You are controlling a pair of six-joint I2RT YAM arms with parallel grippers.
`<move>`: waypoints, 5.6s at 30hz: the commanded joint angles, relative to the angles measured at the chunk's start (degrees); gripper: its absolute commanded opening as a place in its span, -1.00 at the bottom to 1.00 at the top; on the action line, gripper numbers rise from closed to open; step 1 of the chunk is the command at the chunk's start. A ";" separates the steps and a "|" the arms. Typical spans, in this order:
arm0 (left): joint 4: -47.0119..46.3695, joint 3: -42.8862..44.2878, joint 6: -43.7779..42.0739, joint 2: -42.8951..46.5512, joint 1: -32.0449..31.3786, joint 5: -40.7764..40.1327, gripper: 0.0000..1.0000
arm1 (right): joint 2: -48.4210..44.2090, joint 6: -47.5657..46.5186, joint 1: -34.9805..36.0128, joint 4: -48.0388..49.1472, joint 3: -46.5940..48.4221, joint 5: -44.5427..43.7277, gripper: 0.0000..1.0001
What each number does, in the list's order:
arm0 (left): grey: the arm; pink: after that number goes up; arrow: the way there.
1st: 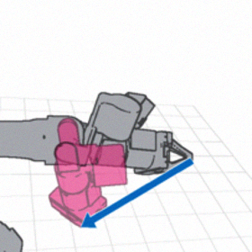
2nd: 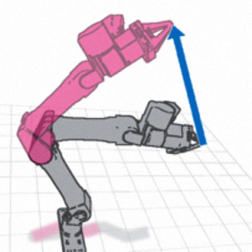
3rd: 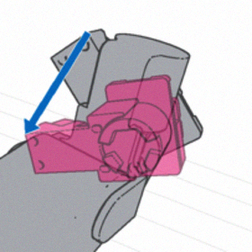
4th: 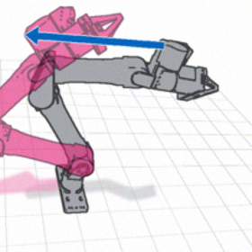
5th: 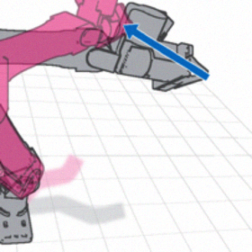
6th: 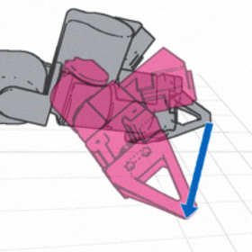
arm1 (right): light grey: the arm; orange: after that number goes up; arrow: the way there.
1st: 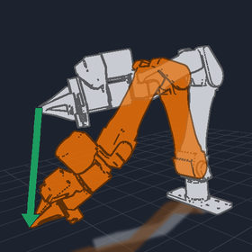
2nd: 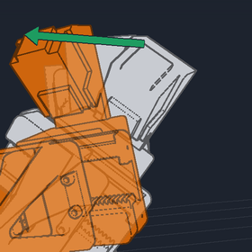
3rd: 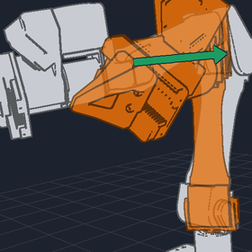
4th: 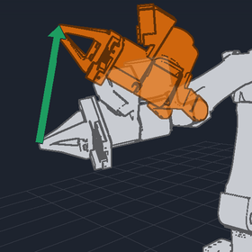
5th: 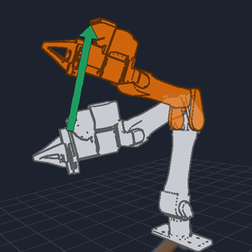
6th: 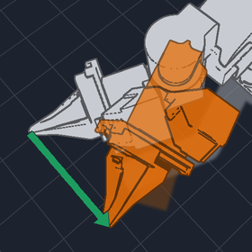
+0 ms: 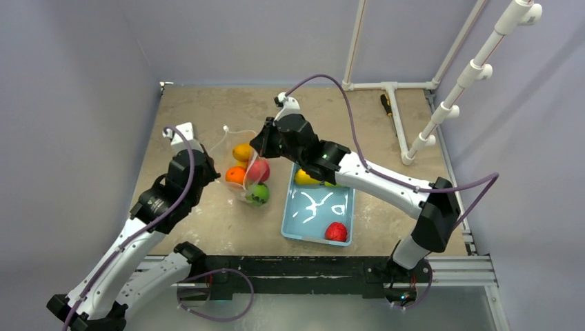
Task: Place the food in the zip-top bag and seal the zipper
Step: Adjust the zipper food storage bag at the center of the board, then pick up the fake fruit from the bin.
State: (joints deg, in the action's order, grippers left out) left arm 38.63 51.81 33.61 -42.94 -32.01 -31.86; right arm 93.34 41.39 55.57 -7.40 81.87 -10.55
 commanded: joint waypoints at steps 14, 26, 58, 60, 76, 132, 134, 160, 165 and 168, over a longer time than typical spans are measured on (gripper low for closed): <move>-6.89 6.90 -12.67 -0.20 -0.18 -5.70 -1.00 | 3.89 -1.95 -2.32 3.09 5.55 1.78 -1.00; -11.20 6.07 -16.44 -4.78 -0.23 -1.79 -1.00 | 8.17 1.50 -2.84 7.81 -1.21 9.43 -1.00; -15.58 -3.98 -17.52 -4.64 -0.24 7.16 -1.00 | -8.38 2.65 -2.84 -7.25 -9.91 -6.96 0.26; -15.59 -4.08 -17.61 -4.59 -0.22 7.07 -1.00 | -10.00 3.79 -2.90 -9.15 -10.77 -8.78 0.41; -15.39 -4.01 -17.51 -4.23 -0.25 7.73 -1.00 | -14.19 26.22 -3.80 -17.77 -22.04 -12.30 0.59; -15.52 -4.17 -17.94 -4.04 -0.22 8.83 -1.00 | 3.94 34.30 -16.19 -5.72 -21.84 -13.98 0.41; -15.58 -4.09 -17.96 -4.08 -0.24 8.83 -1.00 | 3.58 33.60 -16.19 -4.94 -22.41 -13.47 0.27; -15.60 -4.07 -18.05 -4.52 -0.24 8.65 -1.00 | -8.06 22.37 -16.04 -7.98 -23.02 -19.94 -1.00; -15.63 -4.02 -18.05 -4.53 -0.24 8.74 -1.00 | -12.93 16.72 -15.98 -5.51 -22.47 -18.57 -1.00; -15.60 -4.07 -18.05 -4.44 -0.20 8.82 -1.00 | -16.12 13.12 -15.69 -2.38 -22.31 -15.85 -1.00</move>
State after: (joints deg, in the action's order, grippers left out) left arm 24.93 47.88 16.67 -47.68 -32.01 -23.11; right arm 81.84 60.90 39.68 -14.39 57.84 -27.40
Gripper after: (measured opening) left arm 0.006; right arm 0.410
